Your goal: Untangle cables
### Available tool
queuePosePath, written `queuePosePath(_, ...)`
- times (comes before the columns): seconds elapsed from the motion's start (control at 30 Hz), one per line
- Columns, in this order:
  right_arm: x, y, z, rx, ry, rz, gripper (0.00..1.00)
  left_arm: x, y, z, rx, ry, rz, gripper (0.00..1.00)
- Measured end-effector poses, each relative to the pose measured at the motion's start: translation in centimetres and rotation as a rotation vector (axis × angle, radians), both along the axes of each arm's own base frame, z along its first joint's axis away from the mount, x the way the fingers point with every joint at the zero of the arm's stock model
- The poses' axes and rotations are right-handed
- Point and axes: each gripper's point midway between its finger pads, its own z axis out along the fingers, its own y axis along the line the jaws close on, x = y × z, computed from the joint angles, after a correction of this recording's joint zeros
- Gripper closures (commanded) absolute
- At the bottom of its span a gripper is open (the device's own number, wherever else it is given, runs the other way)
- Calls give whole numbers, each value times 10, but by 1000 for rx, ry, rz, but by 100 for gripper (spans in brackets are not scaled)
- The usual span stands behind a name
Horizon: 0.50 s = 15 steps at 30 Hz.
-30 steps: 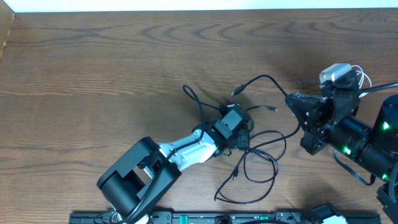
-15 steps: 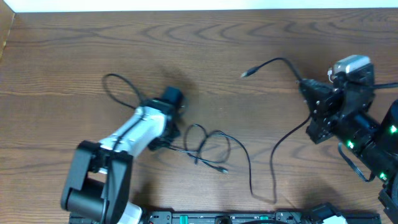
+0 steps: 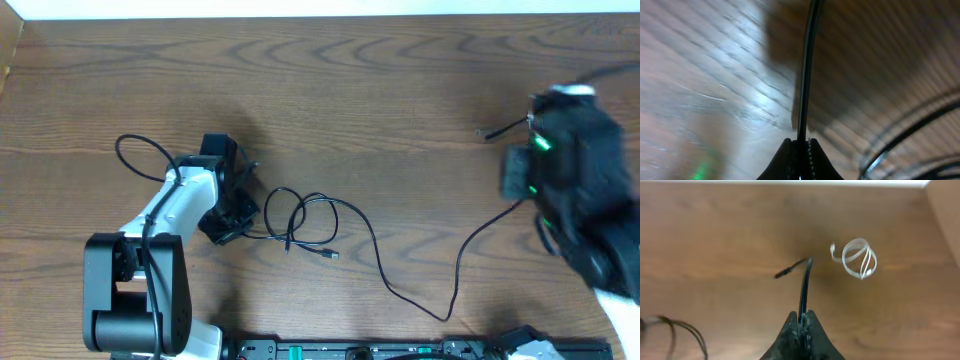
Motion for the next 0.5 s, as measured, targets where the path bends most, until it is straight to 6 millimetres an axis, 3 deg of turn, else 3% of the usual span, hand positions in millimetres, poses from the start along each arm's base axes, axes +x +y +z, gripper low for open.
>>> queuePosePath(0.27, 35, 47, -104, -25, 395, 175, 99, -6, -8, -2, -49, 11, -30, 93)
queuePosePath(0.5, 48, 81, -165, 10, 586, 342, 99, -6, -8, -3, -54, 11, -38, 92)
